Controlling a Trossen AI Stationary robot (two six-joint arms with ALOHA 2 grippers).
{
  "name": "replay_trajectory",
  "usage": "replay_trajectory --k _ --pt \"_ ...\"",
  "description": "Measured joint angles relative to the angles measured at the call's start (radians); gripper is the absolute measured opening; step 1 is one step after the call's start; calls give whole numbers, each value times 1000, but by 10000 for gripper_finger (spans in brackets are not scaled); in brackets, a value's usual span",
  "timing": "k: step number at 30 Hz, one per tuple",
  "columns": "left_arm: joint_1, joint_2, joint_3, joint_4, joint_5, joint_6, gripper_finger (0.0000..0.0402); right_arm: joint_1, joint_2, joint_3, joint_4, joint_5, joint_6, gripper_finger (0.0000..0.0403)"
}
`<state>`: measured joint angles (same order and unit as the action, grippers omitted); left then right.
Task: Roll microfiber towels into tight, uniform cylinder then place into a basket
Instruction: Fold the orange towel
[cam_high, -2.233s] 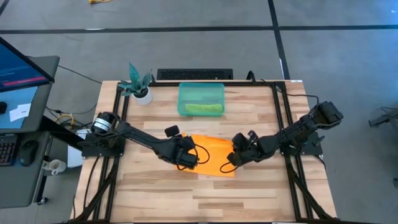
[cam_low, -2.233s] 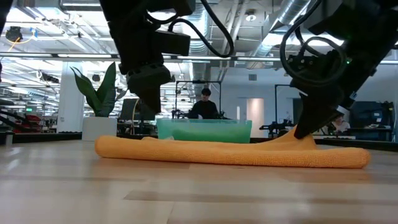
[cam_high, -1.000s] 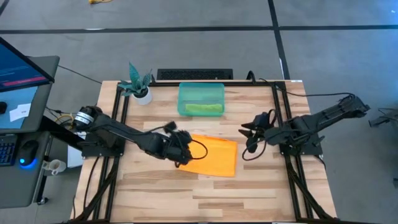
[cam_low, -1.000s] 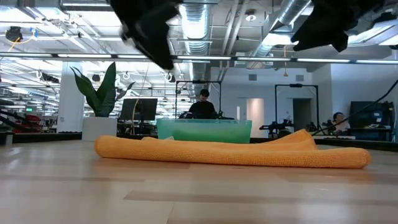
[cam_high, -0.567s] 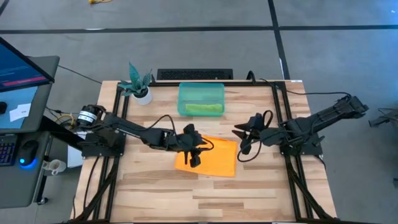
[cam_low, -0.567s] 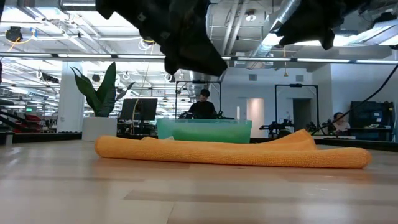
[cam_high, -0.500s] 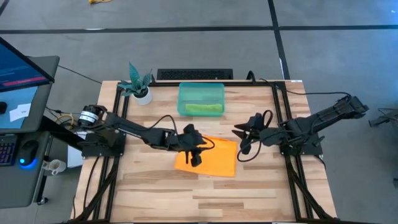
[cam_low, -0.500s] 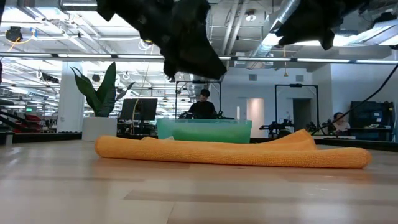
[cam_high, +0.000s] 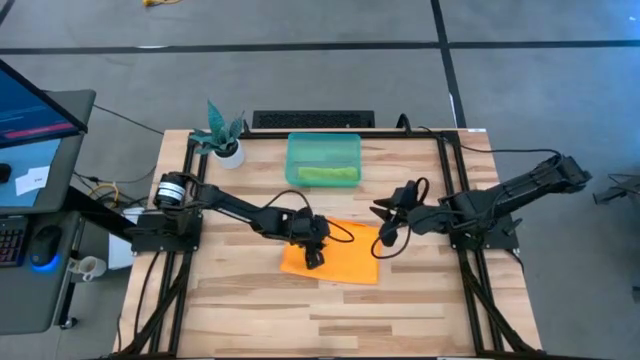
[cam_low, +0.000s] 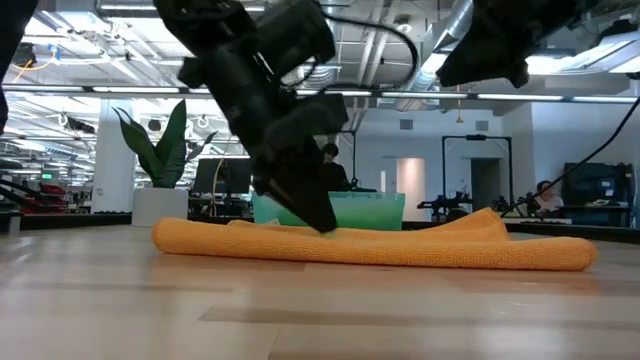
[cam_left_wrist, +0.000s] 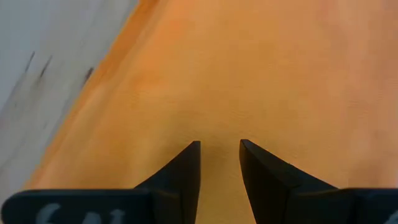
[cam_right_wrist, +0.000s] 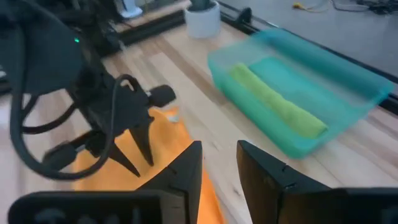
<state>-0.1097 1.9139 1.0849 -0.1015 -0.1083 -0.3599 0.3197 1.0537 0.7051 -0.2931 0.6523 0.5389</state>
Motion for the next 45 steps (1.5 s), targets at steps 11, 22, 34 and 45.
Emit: replay_trajectory --k 11,22,34,45 --pt "14 12 17 -157 -63 57 103 -35 7 -2 -13 -28 2 122" --pt "-4 16 81 -289 -494 147 103 -35 7 -2 -13 -30 2 123" --pt "-98 36 138 22 -328 161 103 -39 7 -2 -12 -27 1 123" --pt "-132 154 149 215 -301 236 103 -110 6 -1 -8 -27 -16 123"
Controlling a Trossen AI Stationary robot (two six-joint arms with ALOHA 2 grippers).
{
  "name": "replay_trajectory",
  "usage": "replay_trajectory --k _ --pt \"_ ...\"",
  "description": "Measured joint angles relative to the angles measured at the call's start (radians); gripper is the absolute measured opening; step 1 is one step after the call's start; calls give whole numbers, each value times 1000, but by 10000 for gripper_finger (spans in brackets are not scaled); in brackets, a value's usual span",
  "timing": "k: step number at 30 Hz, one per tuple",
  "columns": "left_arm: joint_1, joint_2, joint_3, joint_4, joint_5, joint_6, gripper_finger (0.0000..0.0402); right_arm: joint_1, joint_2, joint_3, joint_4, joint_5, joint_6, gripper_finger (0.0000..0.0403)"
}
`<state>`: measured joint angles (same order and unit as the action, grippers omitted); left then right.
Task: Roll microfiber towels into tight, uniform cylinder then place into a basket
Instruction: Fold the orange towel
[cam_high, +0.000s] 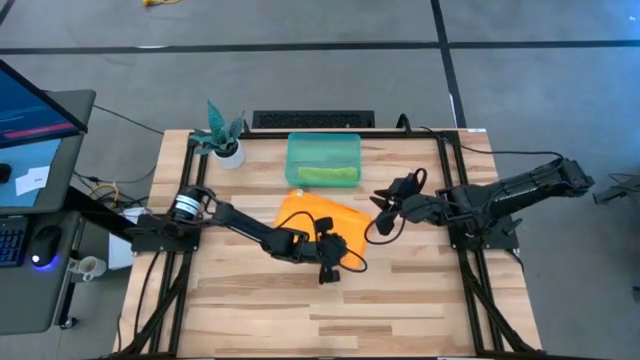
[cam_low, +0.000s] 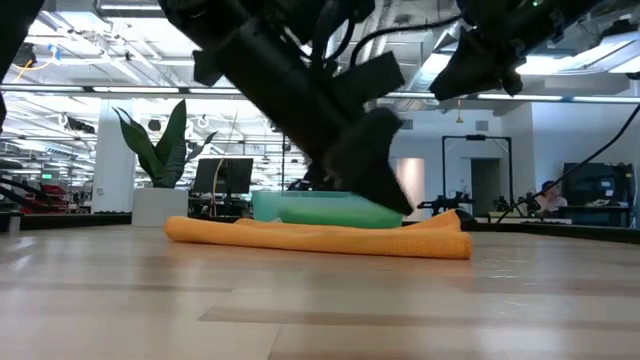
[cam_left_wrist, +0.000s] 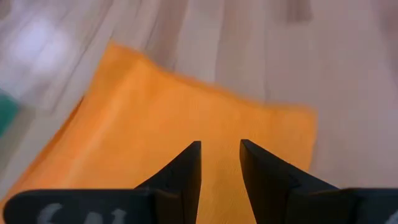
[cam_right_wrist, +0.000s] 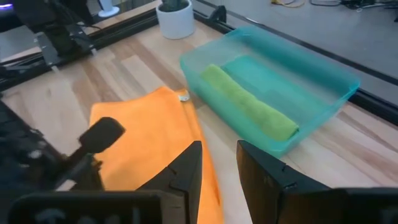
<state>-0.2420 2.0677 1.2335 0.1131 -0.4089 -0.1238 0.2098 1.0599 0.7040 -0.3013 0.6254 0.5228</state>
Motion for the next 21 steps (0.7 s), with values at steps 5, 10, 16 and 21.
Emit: replay_trajectory --k 5,10,16,21 --pt "1 -4 2 -5 93 0 103 -4 0 0 -5 -1 0 123" --pt "2 -4 2 -63 117 7 103 -3 0 0 -5 -8 0 123" --pt "7 -4 2 -87 121 8 103 -3 0 0 -5 -26 0 123" --pt "22 -4 2 -158 279 8 103 -3 0 0 -5 -27 0 123"
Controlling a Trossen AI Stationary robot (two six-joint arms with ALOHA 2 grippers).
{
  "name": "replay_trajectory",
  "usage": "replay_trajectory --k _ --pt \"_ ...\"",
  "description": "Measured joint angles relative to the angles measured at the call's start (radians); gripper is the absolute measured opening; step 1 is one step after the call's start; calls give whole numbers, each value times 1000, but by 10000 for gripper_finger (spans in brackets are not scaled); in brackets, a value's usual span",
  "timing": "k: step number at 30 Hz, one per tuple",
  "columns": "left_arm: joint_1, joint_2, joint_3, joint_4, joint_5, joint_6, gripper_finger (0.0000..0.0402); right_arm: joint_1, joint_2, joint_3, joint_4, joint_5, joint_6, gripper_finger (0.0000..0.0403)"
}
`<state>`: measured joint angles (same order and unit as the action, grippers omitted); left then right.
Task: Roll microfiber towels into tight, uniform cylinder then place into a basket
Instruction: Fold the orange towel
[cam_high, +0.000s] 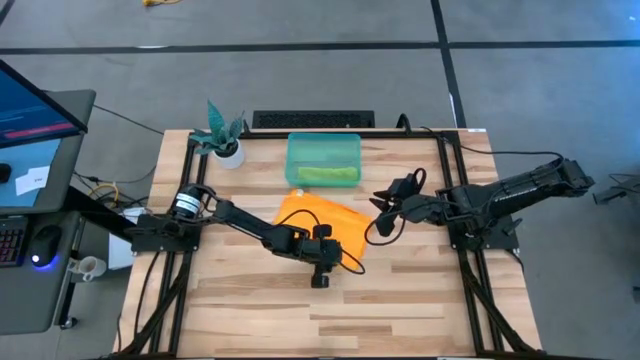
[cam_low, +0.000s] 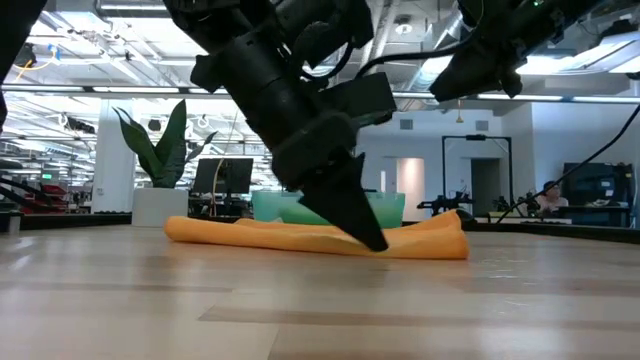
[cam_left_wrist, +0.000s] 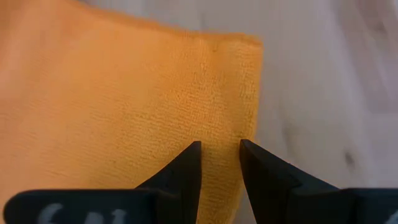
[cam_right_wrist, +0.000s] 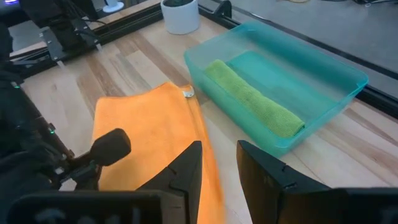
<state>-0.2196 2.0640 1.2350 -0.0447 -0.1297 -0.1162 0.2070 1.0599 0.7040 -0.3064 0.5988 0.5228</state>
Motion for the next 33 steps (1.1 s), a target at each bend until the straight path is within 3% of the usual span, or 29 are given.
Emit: replay_trajectory --k 7,10,13,16,20,26,33 --pt "-3 -8 5 -123 108 10 103 0 0 0 -22 -1 0 123" --pt "-14 -11 6 -167 226 7 103 0 0 0 -37 -2 0 123" --pt "-37 -24 4 -212 349 -65 103 0 0 0 -37 -2 0 123" --pt "-60 -48 0 -258 402 -173 103 0 0 0 -37 -2 0 123" --pt "-107 -86 -1 -365 344 -266 103 -1 0 0 -37 -2 0 123" --pt "-171 -132 -3 -577 144 -384 103 -11 0 0 -27 -1 -9 123" --pt "-191 -186 -3 -635 -50 -438 103 -44 0 0 -22 0 -9 123"
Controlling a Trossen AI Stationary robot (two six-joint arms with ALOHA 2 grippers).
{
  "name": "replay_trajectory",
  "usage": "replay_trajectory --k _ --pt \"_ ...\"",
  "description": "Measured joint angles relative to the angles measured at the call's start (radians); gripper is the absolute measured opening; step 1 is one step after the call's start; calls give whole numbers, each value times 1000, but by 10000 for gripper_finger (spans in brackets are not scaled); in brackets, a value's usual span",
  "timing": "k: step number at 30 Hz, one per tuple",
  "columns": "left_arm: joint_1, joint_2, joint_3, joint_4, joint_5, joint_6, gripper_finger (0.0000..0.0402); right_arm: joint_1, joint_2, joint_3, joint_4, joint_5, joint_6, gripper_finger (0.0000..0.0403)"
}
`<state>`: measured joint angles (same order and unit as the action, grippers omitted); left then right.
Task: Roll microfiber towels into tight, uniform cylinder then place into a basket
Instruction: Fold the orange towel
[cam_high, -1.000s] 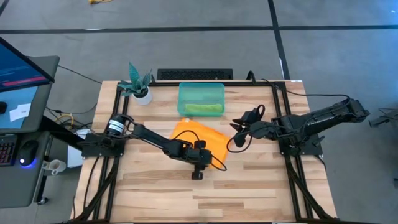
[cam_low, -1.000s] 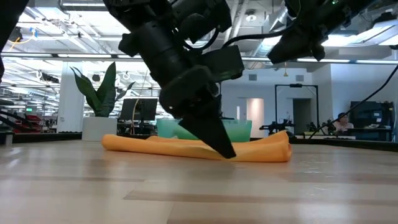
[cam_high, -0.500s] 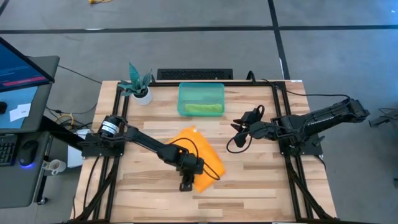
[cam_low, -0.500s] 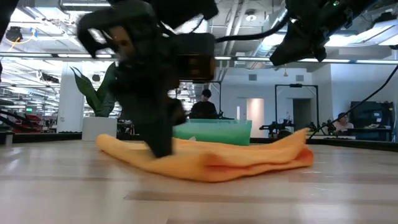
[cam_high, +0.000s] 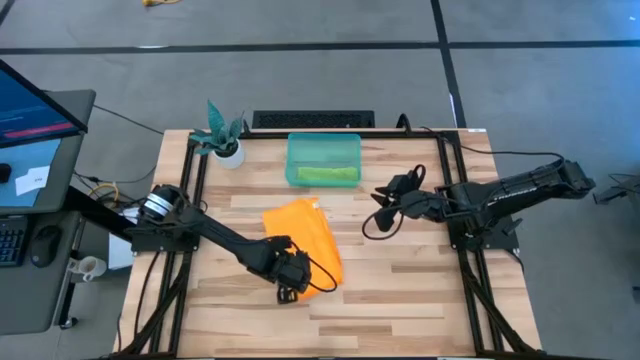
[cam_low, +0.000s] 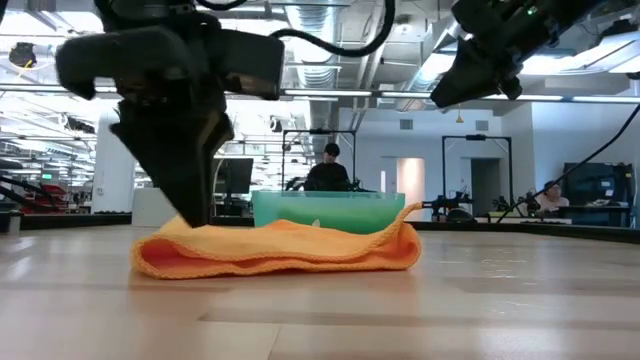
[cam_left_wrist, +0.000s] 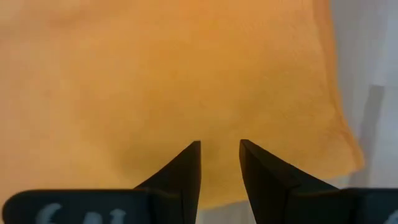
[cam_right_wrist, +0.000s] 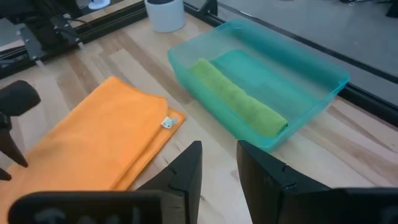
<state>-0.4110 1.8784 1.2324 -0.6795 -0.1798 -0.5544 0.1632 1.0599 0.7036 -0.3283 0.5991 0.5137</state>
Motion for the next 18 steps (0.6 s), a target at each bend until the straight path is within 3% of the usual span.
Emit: replay_trajectory --k 6,11,18 --pt "38 -7 0 21 -233 123 103 -2 0 0 0 0 1 123" --pt "122 -7 1 63 -426 83 103 0 0 0 0 0 1 123" --pt "232 19 -24 115 -438 -50 103 0 0 0 -1 0 2 123"
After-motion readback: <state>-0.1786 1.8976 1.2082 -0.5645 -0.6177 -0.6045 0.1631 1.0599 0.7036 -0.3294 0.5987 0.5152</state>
